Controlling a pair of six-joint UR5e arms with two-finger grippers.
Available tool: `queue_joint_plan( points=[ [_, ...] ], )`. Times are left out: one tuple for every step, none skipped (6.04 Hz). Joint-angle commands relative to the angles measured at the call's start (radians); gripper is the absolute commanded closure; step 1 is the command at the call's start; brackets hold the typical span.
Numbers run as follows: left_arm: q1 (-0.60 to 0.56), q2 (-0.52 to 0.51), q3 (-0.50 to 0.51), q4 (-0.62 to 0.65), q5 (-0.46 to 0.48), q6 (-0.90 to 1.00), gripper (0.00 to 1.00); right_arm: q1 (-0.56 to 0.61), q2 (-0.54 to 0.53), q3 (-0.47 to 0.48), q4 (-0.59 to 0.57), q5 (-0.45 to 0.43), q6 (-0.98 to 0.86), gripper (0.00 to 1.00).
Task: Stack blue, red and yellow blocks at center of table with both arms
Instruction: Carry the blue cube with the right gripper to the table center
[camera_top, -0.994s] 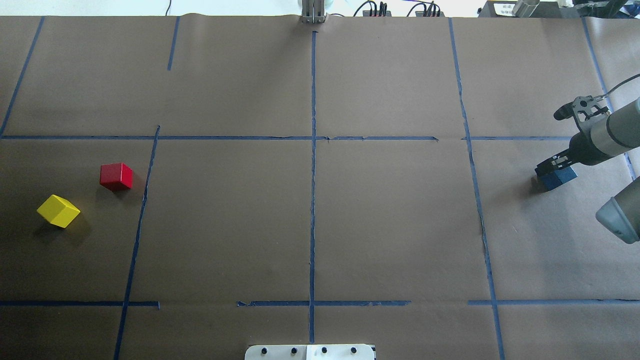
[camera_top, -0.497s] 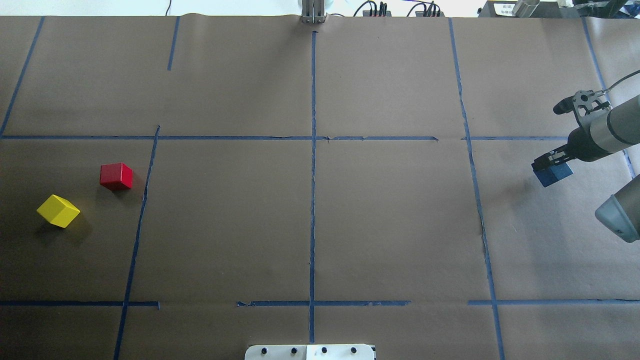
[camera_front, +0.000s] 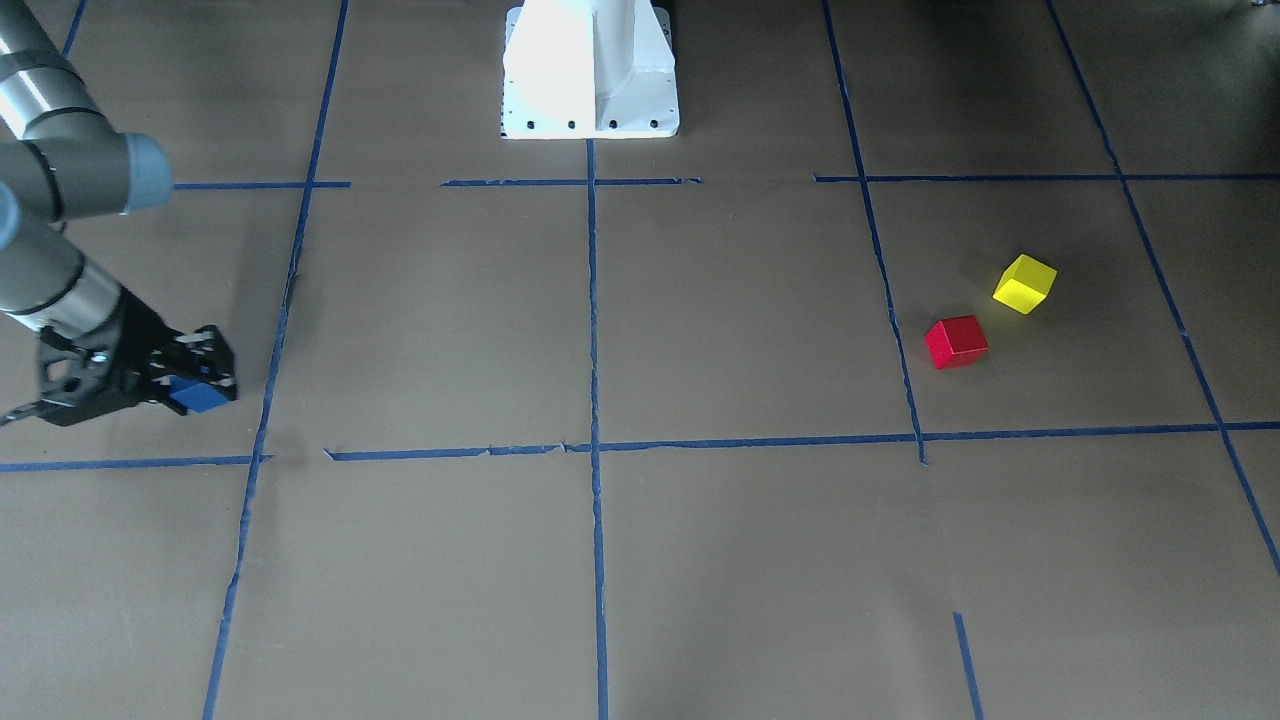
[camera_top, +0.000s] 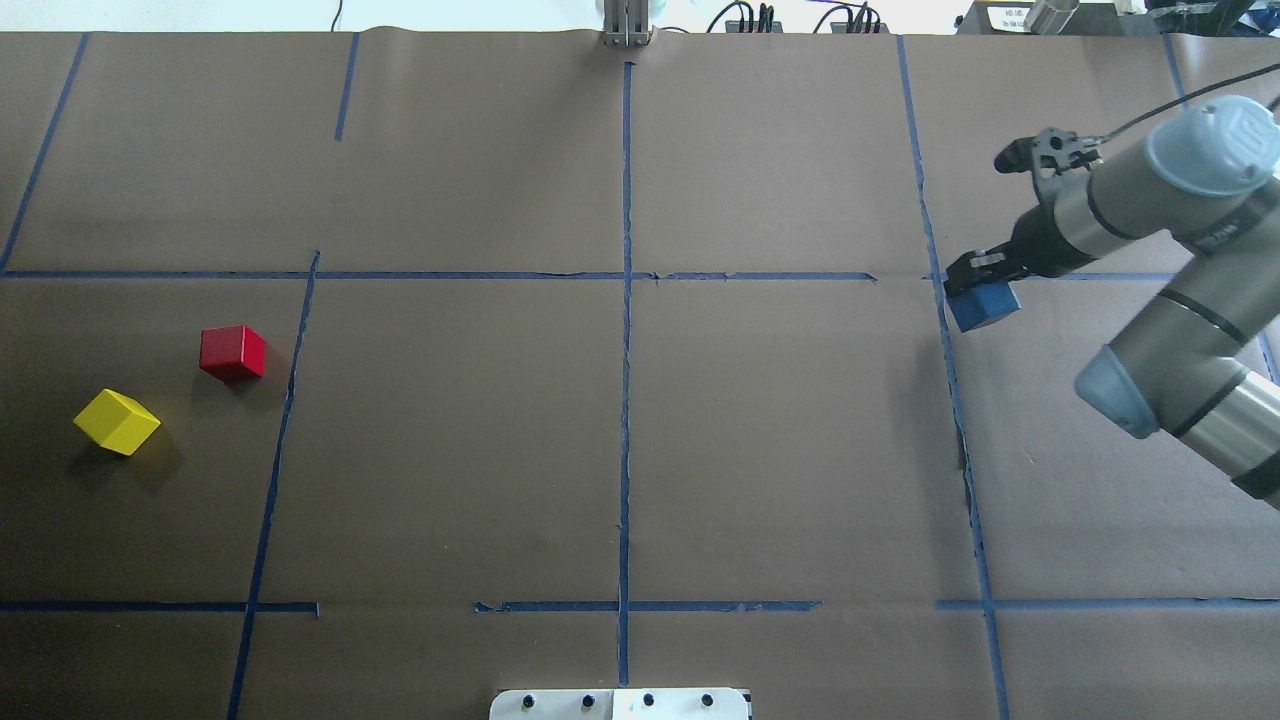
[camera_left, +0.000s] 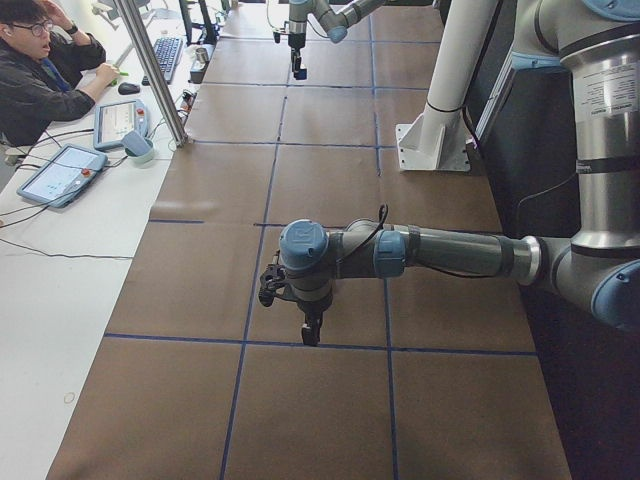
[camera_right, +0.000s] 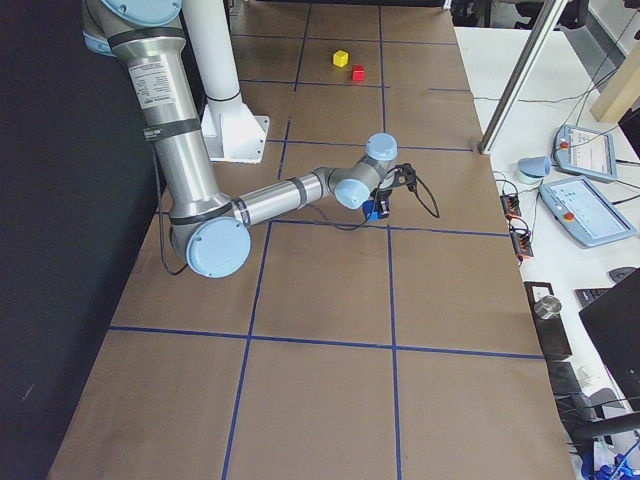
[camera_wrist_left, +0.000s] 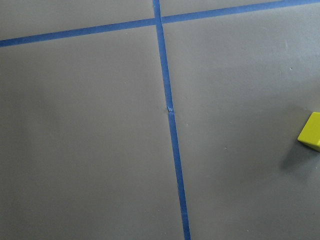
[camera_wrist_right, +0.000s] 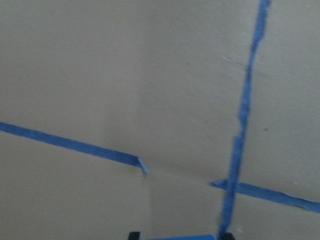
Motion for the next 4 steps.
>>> queue_joint_plan(
  points=[
    [0.0,0.0,0.0,-0.001,0.0,0.0,0.0,-0.155,0.236,-0.032,-0.207,-0.17,0.227,0.96],
    [0.0,0.0,-0.001,-0.001,0.0,-0.001,0.0,-0.226,0.356,-0.11,-0.216,-0.212,0.359,0.96],
    [0.0,0.0,-0.003,0.0,0.0,-0.001,0.0,-0.299,0.448,-0.181,-0.221,-0.285,0.448,0.96],
    [0.0,0.0,-0.005,-0.001,0.0,-0.001,0.0,-0.355,0.543,-0.257,-0.221,-0.321,0.545,0.95]
  ],
)
